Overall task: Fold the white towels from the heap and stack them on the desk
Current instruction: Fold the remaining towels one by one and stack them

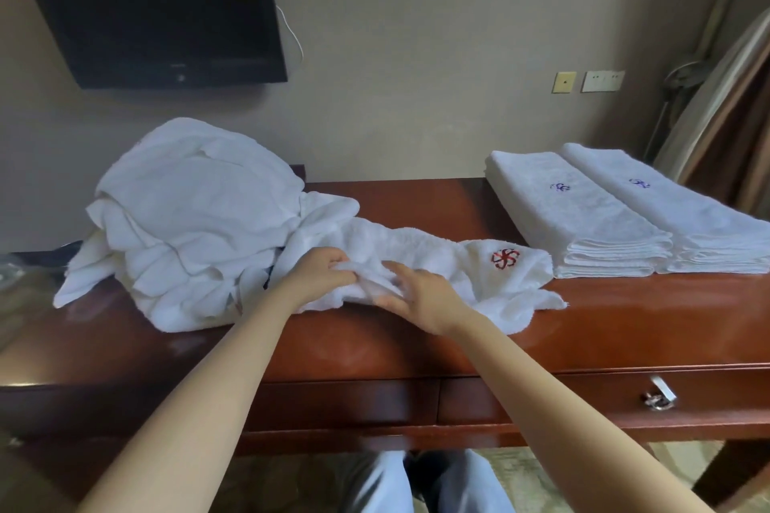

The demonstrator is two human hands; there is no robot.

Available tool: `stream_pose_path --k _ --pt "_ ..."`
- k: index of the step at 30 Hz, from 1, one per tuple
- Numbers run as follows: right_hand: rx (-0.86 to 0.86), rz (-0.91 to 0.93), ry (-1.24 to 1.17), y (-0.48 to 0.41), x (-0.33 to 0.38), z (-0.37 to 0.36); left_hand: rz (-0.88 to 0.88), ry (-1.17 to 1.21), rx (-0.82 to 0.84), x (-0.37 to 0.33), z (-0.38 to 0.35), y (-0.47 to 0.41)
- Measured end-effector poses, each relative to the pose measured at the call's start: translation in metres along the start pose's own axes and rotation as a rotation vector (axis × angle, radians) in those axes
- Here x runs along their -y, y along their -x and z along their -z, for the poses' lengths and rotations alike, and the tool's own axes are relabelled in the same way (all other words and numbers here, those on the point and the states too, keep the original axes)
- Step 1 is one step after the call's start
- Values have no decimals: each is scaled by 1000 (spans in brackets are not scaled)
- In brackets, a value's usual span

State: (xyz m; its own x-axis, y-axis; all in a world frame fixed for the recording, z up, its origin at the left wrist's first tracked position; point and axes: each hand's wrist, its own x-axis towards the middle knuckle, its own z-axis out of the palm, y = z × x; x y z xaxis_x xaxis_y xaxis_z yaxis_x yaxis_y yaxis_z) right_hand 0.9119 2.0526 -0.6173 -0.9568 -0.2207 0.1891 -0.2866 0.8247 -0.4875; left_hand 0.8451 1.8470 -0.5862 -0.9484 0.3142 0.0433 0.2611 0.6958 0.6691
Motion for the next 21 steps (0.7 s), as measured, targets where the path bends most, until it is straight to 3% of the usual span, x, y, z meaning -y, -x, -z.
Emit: stream_pose_path --k 5,10,15,21 --pt "-108 -88 -40 2 -24 -6 135 -121 78 20 -6 16" --pt "-150 -180 -2 13 -52 5 21 -403 -61 25 -29 19" --pt "-239 -218 45 30 -72 15 206 -299 -13 20 -46 20" --pt "-239 -199 -19 42 -63 18 196 -94 -36 2 -52 7"
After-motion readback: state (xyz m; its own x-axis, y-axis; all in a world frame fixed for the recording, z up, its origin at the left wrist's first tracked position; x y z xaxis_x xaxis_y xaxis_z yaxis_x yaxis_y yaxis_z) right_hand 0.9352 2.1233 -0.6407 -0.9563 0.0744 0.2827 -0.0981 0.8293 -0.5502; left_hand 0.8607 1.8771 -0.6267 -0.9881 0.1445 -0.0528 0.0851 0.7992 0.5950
